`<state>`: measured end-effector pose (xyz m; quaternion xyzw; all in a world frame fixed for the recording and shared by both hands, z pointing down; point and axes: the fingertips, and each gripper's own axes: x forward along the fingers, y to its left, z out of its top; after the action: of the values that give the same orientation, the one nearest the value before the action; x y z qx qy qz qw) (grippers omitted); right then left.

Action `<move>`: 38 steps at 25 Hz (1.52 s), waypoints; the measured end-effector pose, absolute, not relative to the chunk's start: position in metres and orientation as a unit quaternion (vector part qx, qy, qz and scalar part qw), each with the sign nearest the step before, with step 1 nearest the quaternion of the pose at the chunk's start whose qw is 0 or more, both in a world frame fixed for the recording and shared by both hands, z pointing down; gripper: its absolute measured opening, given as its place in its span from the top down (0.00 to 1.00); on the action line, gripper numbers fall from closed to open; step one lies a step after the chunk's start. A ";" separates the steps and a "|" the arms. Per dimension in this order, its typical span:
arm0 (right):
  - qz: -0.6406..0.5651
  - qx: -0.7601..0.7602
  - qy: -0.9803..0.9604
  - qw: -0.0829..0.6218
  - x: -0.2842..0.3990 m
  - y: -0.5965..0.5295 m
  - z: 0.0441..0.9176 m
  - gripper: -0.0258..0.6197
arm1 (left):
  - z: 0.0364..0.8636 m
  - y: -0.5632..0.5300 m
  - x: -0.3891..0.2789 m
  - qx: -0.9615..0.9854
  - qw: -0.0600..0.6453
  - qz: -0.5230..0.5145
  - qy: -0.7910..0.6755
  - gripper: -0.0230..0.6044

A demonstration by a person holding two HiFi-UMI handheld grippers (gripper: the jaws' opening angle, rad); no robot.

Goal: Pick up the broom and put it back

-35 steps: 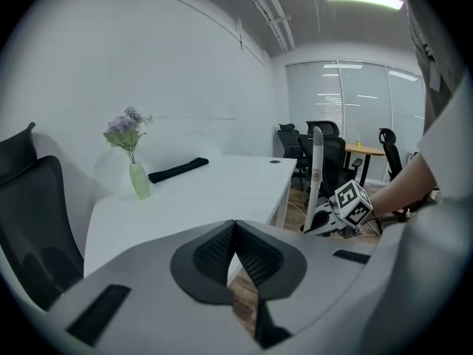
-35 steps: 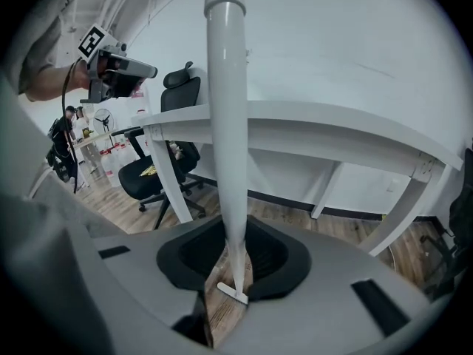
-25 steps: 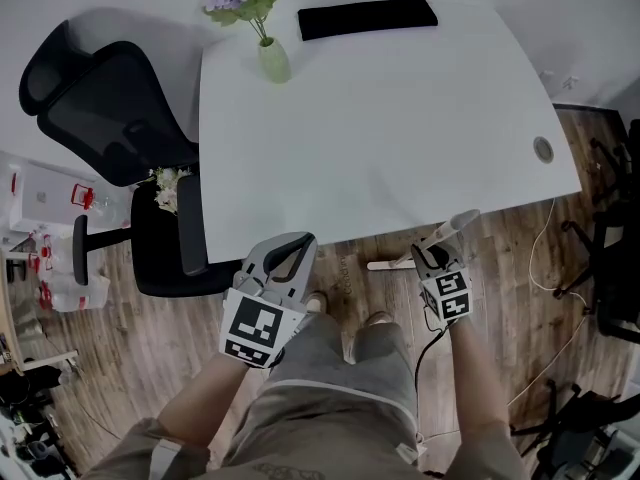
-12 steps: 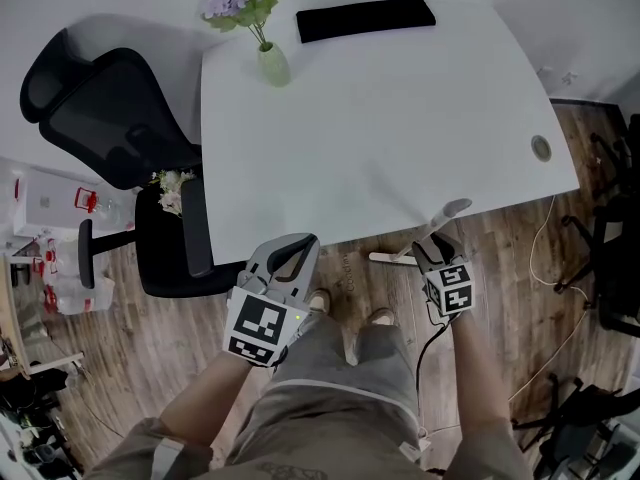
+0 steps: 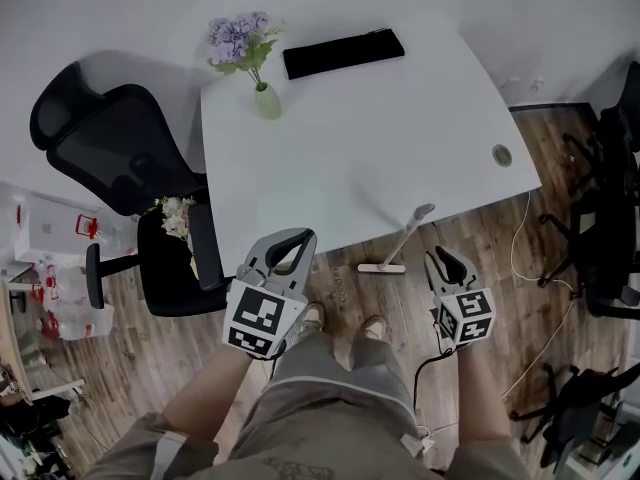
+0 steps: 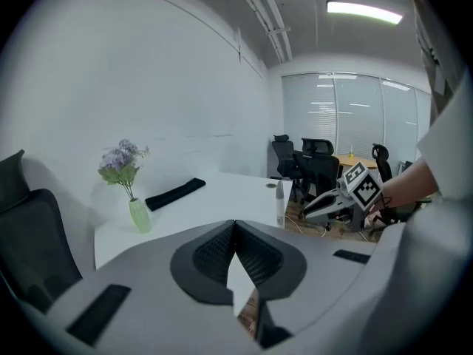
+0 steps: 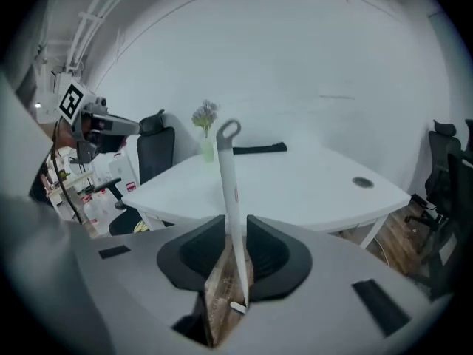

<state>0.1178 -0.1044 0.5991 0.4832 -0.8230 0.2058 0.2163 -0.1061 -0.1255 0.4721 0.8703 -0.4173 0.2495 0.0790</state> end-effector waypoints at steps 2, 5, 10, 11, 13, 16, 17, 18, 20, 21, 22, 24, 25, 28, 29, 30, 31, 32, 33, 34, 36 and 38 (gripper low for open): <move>0.200 0.493 -0.825 0.191 0.121 -0.105 0.562 0.82 | 0.457 -0.127 -0.102 0.874 0.073 0.243 -0.414 0.94; 0.179 0.500 -0.832 0.158 0.119 -0.106 0.504 0.85 | 0.435 -0.131 -0.099 0.880 0.062 0.234 -0.409 0.94; 0.150 0.498 -0.844 0.129 0.117 -0.102 0.422 0.87 | 0.403 -0.130 -0.097 0.888 0.046 0.220 -0.401 0.94; 0.146 0.499 -0.846 0.119 0.117 -0.102 0.408 0.88 | 0.397 -0.130 -0.097 0.889 0.042 0.217 -0.400 0.94; 0.132 0.502 -0.848 0.106 0.116 -0.099 0.381 0.88 | 0.384 -0.129 -0.097 0.892 0.035 0.211 -0.399 0.94; 0.116 0.514 -0.845 0.091 0.115 -0.087 0.342 0.89 | 0.363 -0.126 -0.097 0.895 0.028 0.195 -0.401 0.94; 0.115 0.519 -0.844 0.077 0.114 -0.082 0.329 0.89 | 0.356 -0.124 -0.097 0.896 0.028 0.188 -0.402 0.94; 0.115 0.523 -0.843 0.060 0.113 -0.076 0.315 0.90 | 0.350 -0.122 -0.098 0.896 0.028 0.181 -0.403 0.94; 0.111 0.527 -0.842 0.030 0.111 -0.064 0.289 0.90 | 0.336 -0.120 -0.098 0.899 0.025 0.168 -0.404 0.94; 0.104 0.529 -0.842 0.024 0.110 -0.059 0.279 0.91 | 0.328 -0.119 -0.098 0.900 0.021 0.163 -0.404 0.94; 0.093 0.529 -0.843 0.027 0.109 -0.054 0.271 0.91 | 0.321 -0.117 -0.097 0.901 0.015 0.159 -0.403 0.94; 0.071 0.530 -0.844 0.046 0.109 -0.044 0.261 0.91 | 0.308 -0.114 -0.098 0.903 0.004 0.150 -0.401 0.94; 0.064 0.532 -0.843 0.052 0.110 -0.039 0.257 0.91 | 0.303 -0.112 -0.098 0.904 -0.001 0.146 -0.402 0.94; 0.057 0.543 -0.836 0.043 0.116 -0.029 0.246 0.91 | 0.289 -0.110 -0.095 0.907 -0.008 0.133 -0.401 0.94; 0.057 0.547 -0.834 0.040 0.117 -0.026 0.244 0.91 | 0.287 -0.109 -0.093 0.908 -0.008 0.129 -0.398 0.94; 0.057 0.550 -0.833 0.037 0.117 -0.025 0.243 0.91 | 0.285 -0.107 -0.091 0.910 -0.008 0.127 -0.396 0.94; 0.057 0.551 -0.832 0.035 0.116 -0.023 0.242 0.91 | 0.284 -0.105 -0.091 0.911 -0.008 0.126 -0.393 0.94; 0.057 0.552 -0.831 0.032 0.115 -0.023 0.241 0.91 | 0.283 -0.103 -0.090 0.912 -0.010 0.126 -0.391 0.94; 0.056 0.551 -0.832 0.030 0.114 -0.022 0.240 0.91 | 0.283 -0.102 -0.089 0.912 -0.012 0.128 -0.389 0.94; 0.054 0.551 -0.832 0.029 0.113 -0.022 0.239 0.91 | 0.283 -0.100 -0.089 0.913 -0.013 0.128 -0.387 0.94; 0.051 0.550 -0.833 0.028 0.112 -0.023 0.237 0.91 | 0.284 -0.098 -0.087 0.915 -0.014 0.132 -0.382 0.94; 0.050 0.550 -0.833 0.027 0.112 -0.023 0.235 0.91 | 0.286 -0.096 -0.085 0.916 -0.014 0.136 -0.376 0.94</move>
<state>0.1115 -0.0226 0.2354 0.5502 -0.8331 0.0498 0.0270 -0.0850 -0.0963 0.2862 0.9165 -0.3760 0.1358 -0.0137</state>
